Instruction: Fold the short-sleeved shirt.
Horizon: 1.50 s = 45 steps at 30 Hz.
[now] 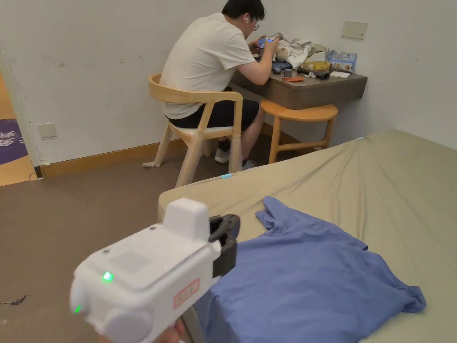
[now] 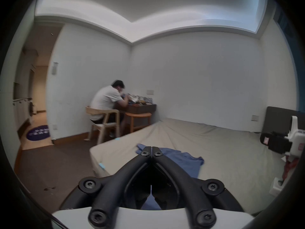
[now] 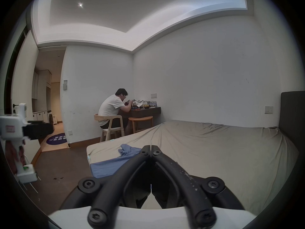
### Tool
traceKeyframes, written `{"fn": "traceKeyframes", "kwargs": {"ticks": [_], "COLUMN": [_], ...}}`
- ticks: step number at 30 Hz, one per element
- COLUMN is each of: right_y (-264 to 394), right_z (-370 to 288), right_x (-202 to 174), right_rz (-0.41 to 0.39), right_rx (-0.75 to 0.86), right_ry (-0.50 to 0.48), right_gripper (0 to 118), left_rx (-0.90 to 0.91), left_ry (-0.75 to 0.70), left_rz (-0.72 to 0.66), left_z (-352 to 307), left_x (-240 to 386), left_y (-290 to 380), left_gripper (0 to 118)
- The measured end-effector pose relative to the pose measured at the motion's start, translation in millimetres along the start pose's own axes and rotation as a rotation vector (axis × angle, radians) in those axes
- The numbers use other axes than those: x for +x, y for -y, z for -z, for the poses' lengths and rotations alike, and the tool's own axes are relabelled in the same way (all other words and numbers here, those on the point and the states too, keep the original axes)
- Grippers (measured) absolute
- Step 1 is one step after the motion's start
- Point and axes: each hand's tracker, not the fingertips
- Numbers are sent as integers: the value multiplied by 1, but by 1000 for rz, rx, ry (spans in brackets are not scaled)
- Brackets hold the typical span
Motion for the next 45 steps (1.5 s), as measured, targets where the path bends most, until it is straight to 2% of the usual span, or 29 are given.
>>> {"fn": "traceKeyframes", "kwargs": {"ticks": [2,4,8,10,12,14,17,19,20,22,23,24,26,29,30,32,33,34,35,36,38,42,45], "right_y": [4,9,17,19,18,19,20,20,20,20,20,21,22,25,25,27,27,28,30,30,32,32,28], "right_z": [2,5,13,16,18,23,32,37,38,41,41,41,43,45,45,45,45,44,44,43,42,37,31], "right_x": [2,2,1,1,2,3,6,7,7,7,7,7,10,12,13,14,14,15,15,16,17,20,24], "right_rz": [6,16,17,16,18,4,2,5,6,0,-2,-5,-7,-4,-2,-2,-5,-4,0,3,6,24,23], "right_rx": [-21,-47,-87,-104,-113,-123,-135,-140,-142,-148,-150,-153,-158,-171,-172,-176,-181,-185,-188,-189,-189,-187,-169], "right_ry": [-5,-6,-2,5,6,16,20,21,21,25,26,28,33,49,48,54,58,60,62,65,66,74,85], "right_gripper": [1,1,1,1,1,1,1,1,1,1,1,1,1,1,1,1,1,1,1,1,1,1,1], "left_rx": [-84,-294,-738,-842,-821,-845,-894,-923,-945,-946,-900,-887,-916,-983,-979,-982,-953,-936,-909,-900,-930,-884,-821], "left_ry": [99,173,121,18,23,15,27,-43,-71,-98,-83,-73,-64,-73,-73,-31,-38,-1,60,-12,66,47,94], "left_rz": [-31,-53,-70,-45,-43,-107,-2,89,129,147,154,130,90,74,74,35,49,53,43,103,83,62,77], "left_z": [63,134,266,299,319,334,349,362,371,380,384,388,396,399,398,400,395,393,392,391,389,384,378], "left_x": [-3,-3,-7,-10,-13,-16,-7,2,6,8,8,5,2,5,4,7,7,5,10,10,4,-2,5], "left_y": [-9,-6,41,61,66,68,71,79,86,103,109,115,130,142,147,146,144,142,134,133,134,127,101], "left_gripper": [0,0,0,0,0,0,0,0,8,78,108,118,111,111,107,88,83,71,45,0,0,0,0]}}
